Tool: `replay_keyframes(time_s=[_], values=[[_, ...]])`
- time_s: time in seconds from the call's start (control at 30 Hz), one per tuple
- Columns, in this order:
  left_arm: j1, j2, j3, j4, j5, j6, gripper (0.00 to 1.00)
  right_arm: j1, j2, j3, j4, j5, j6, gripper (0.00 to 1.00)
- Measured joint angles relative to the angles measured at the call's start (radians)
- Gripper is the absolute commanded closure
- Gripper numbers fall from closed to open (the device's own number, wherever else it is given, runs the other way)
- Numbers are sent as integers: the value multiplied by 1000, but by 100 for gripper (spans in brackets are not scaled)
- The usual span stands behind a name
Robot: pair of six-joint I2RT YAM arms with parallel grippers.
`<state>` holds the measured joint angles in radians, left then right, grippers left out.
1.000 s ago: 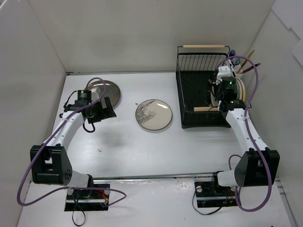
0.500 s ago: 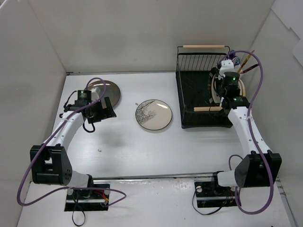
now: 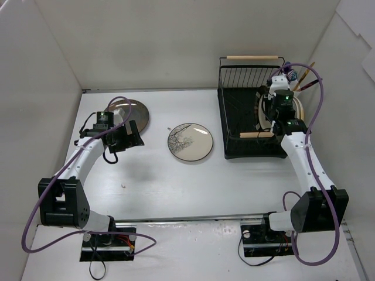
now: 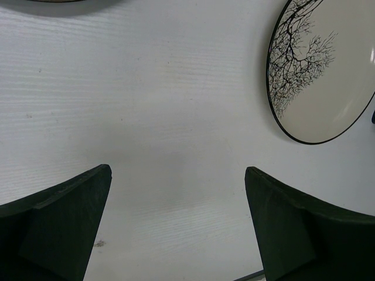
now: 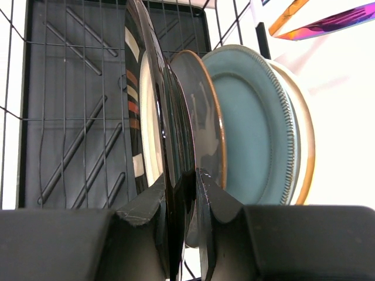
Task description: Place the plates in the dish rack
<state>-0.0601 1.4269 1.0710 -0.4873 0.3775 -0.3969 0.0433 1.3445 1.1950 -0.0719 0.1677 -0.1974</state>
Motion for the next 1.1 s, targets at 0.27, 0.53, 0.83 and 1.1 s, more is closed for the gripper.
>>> replay_keyframes(time_s=[0.27,0.53,0.83,1.1], values=[[0,0,0,0,0,0,8,18,0,-10,2,5,8,100],[0,0,0,0,4,0,9,29,1,-71,44,33,7,100],[0,0,0,2,11,0,9,30,24,-100,65,45,8,100],[0,7,0,2,12,0,9,30,42,-101,68,46,21,98]])
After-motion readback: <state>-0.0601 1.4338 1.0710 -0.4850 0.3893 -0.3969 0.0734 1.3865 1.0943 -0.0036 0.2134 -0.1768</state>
